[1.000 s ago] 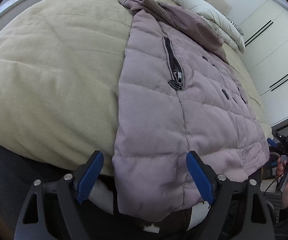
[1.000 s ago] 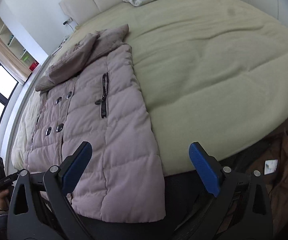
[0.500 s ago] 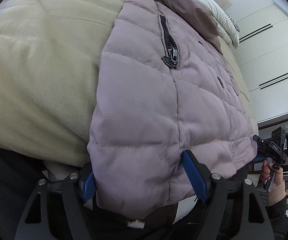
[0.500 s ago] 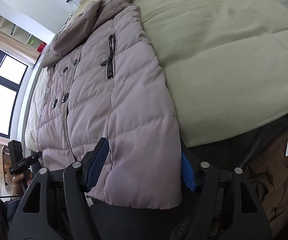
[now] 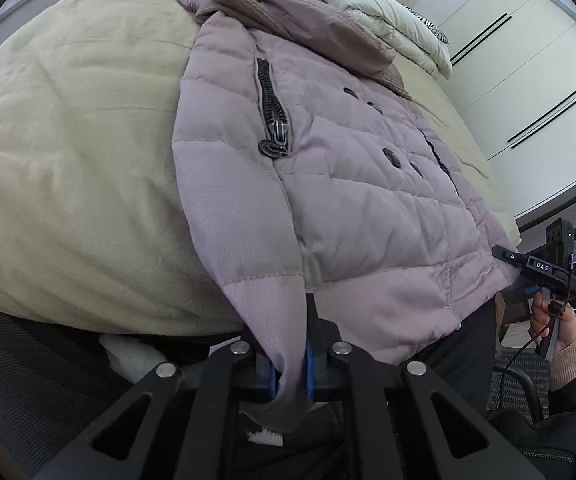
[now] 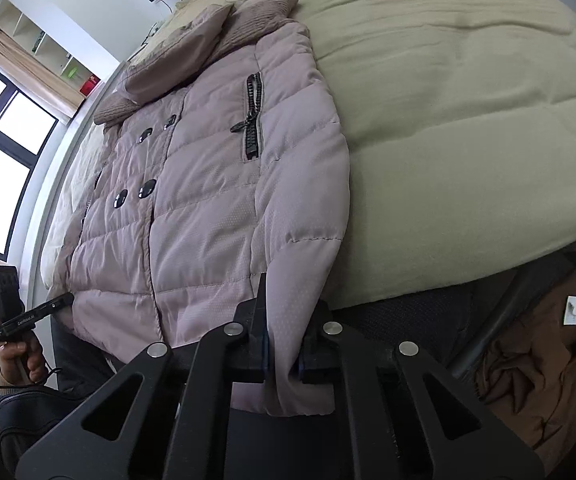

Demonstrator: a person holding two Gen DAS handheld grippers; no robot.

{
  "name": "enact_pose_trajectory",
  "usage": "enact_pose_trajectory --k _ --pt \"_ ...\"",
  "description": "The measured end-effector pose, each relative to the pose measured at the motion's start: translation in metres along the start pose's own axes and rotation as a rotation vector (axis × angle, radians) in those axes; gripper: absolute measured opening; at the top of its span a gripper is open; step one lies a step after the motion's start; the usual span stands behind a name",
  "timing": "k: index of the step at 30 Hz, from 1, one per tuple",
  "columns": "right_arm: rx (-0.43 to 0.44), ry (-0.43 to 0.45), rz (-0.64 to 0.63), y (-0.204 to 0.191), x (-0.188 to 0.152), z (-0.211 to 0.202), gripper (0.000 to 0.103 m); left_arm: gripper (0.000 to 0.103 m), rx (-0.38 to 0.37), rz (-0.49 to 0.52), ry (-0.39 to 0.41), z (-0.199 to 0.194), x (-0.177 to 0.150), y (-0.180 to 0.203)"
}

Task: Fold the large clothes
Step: 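Grasp the hem with the left gripper while the right gripper grasps the hem beside it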

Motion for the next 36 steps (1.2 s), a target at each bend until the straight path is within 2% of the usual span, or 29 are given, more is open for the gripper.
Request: enact_pose_trajectory --k 8,11,15,19,22,25,28,31,34,36 --pt "0.035 0.016 -0.062 -0.025 -0.01 -0.04 0.006 0.007 -0.01 -0.006 -0.002 -0.046 -0.006 -0.003" --pt "0.097 0.06 -0.031 -0.032 -0.003 -0.055 0.006 0.007 -0.117 -0.062 0.026 -0.061 0.004 0.005" --pt "0.192 0.168 0.023 -0.039 0.038 -0.073 0.006 0.007 -0.232 -0.133 0.13 -0.087 0.048 0.013" --pt "0.216 0.319 0.002 -0.049 0.105 -0.096 0.006 0.007 -0.304 -0.181 0.278 -0.111 0.109 0.015" --pt "0.14 0.429 -0.052 -0.053 0.161 -0.109 0.006 0.007 -0.308 -0.185 0.396 -0.123 0.163 0.019" --pt "0.095 0.515 -0.062 -0.055 0.219 -0.114 0.006 0.007 -0.319 -0.162 0.475 -0.129 0.218 0.032" --pt "0.023 0.563 -0.097 -0.058 0.279 -0.112 0.006 0.007 -0.311 -0.14 0.518 -0.129 0.271 0.043" --pt "-0.067 0.592 -0.149 -0.065 0.336 -0.102 0.006 0.007 -0.272 -0.138 0.553 -0.12 0.322 0.045" --pt "-0.192 0.606 -0.2 -0.063 0.393 -0.079 0.006 0.007 -0.221 -0.158 0.578 -0.106 0.37 0.036" --pt "-0.222 0.597 -0.202 -0.057 0.429 -0.057 0.006 0.007 -0.194 -0.168 0.574 -0.09 0.4 0.031"
Point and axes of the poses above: each gripper's, at about its wrist camera, not at the fingertips, and z roughly the way its jaws point, y to its right, x to its top, the point moved 9 cm from there along z, roughly the way its jaws point, and after that the axes turned 9 degrees about -z, right-handed, at the moved point
